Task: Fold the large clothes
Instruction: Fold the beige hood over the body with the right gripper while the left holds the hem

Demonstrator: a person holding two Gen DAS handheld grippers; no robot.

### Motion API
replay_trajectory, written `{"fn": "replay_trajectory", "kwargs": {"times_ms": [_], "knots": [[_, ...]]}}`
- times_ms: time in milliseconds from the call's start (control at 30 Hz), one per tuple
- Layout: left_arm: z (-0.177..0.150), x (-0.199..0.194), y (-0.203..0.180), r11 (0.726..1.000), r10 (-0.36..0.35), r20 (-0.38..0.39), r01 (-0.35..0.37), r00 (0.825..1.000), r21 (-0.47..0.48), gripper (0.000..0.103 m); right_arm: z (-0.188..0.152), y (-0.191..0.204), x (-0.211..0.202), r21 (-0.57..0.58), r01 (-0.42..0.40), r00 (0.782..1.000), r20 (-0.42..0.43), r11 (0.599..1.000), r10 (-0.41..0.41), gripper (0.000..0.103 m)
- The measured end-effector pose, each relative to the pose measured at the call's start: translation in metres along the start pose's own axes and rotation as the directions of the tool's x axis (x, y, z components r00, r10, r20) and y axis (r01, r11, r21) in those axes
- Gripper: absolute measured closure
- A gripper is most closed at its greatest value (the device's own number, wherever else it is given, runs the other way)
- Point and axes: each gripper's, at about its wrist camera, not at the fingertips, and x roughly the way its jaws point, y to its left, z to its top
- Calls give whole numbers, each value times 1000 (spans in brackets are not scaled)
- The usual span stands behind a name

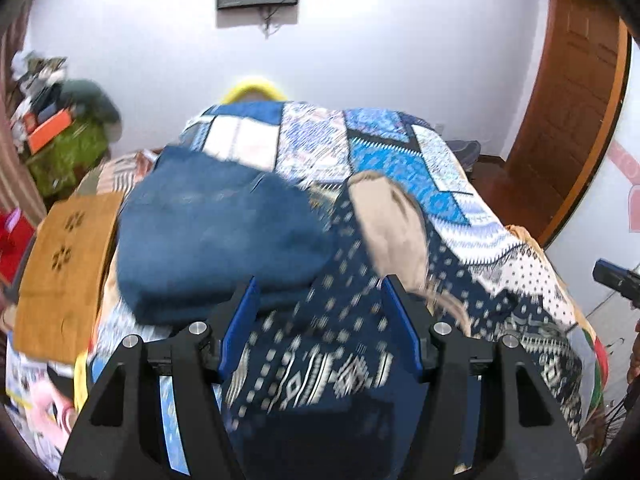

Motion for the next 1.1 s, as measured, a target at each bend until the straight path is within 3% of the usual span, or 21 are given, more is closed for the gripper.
{"fn": "replay_trajectory", "kwargs": {"times_ms": [200,333,433,500,633,733,833,900,933,967,1000,1100], "knots": [[44,52,-25,997,-35,-16,36,999,61,41,42,16,24,-31,-58,998,29,998,59,40],[63,94,-27,997,10,-29,-8,1000,78,41,62,25,63,-53,-76,997,-25,996,75,40],[72,130,-24,998,-2,-82,8,997,66,43,74,27,101,-45,-86,992,-93,995,82,40],[74,151,-20,999,-36,-131,41,991,35,49,79,25,134,-10,-110,982,-157,994,107,40],[71,195,-23,993,-107,-228,113,968,15,50,81,12,202,107,-99,949,-289,989,126,40],[66,226,-24,997,-36,-278,52,960,50,56,74,0,249,164,-51,917,-382,985,111,40],[62,245,-19,999,-18,-292,31,956,40,63,67,-9,273,192,-24,903,-417,981,104,40],[58,249,-22,997,-4,-286,24,958,68,77,62,-12,284,210,-19,898,-426,977,109,40],[55,251,-25,996,9,-286,17,958,89,82,60,-13,288,218,-16,896,-429,976,111,42],[53,252,-27,995,14,-287,15,958,101,93,59,-13,290,221,-3,897,-431,975,101,45],[50,253,-29,993,18,-291,16,957,115,94,58,-12,291,203,11,903,-422,979,78,51],[46,249,-32,989,41,-270,0,962,149,96,61,-1,284,120,-11,914,-402,993,59,91]]}}
